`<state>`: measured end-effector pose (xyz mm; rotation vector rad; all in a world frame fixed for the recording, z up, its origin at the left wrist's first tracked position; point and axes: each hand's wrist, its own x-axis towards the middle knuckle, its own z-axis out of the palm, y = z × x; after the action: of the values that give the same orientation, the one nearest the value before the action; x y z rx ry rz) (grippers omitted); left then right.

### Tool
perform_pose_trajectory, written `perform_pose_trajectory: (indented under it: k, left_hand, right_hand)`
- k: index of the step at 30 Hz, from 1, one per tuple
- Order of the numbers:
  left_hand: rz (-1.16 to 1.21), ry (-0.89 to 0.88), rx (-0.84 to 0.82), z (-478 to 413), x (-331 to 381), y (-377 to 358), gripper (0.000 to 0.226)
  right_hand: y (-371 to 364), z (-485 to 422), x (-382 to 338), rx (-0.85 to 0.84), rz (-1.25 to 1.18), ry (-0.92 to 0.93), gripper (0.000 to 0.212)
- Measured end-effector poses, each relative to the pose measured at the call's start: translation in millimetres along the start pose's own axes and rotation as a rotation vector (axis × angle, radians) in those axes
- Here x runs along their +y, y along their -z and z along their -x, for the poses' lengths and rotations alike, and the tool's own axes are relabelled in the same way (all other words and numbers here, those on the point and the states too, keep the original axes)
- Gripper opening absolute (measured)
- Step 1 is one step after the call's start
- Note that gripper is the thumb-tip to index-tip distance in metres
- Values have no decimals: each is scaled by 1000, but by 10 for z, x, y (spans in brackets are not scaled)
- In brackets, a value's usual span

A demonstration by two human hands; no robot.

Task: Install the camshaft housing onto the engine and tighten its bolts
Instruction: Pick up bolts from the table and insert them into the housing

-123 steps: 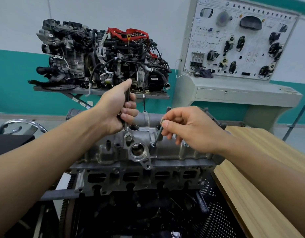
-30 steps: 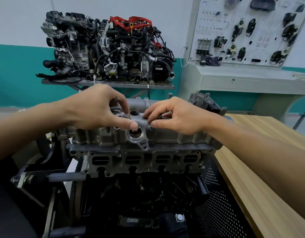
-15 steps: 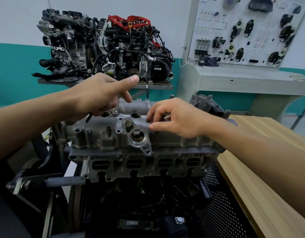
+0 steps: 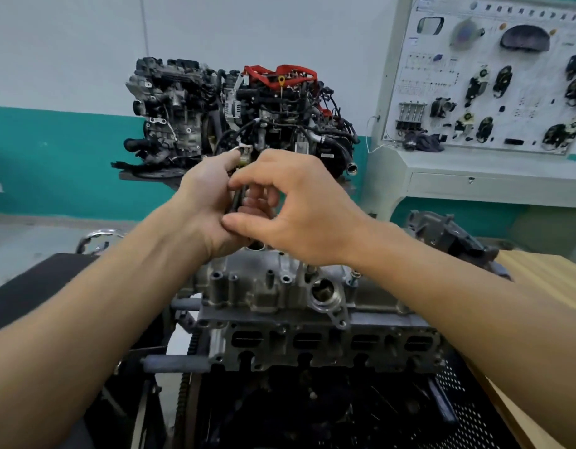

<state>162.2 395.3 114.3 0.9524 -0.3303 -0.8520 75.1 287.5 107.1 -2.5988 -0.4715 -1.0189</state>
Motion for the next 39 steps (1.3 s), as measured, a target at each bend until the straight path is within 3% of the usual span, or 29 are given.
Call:
perform_pose_trajectory:
  k: [3, 7, 13, 18, 21, 25, 29, 34, 37, 39]
  left_hand:
    - [174, 14, 82, 1, -2, 140, 43]
    - [518, -7, 201, -47, -7, 281, 29]
    - [686, -35, 249, -93, -99, 227, 37]
    - [842, -71, 235, -172, -112, 116, 28]
    - [920, -57, 186, -205, -134, 66, 38]
    - [856, -46, 143, -183, -239, 4, 48]
    - [588, 78, -18, -177, -305, 113, 49]
    - [6, 148, -284, -117, -280, 184, 46]
    - [-177, 78, -276, -109, -288, 180, 29]
    - [-242, 56, -240, -98, -283, 181, 24]
  right_hand:
    - [-42, -84, -50, -161, 14, 28, 23]
    - [-4, -135, -22, -282, 105, 93, 30]
    - [-93, -43, 104, -83, 90, 279, 13]
    - [-129, -13, 167, 136, -35, 143, 10]
    - [-171, -81, 133, 251, -105, 61, 18]
    - [-80, -276, 135, 359, -359, -184, 27]
    - [87, -386, 260, 272, -507, -436, 30]
    - [159, -332, 474, 38, -203, -531, 39]
    - [126, -306, 513, -102, -257, -649, 42]
    - [105, -304, 494, -108, -321, -718, 44]
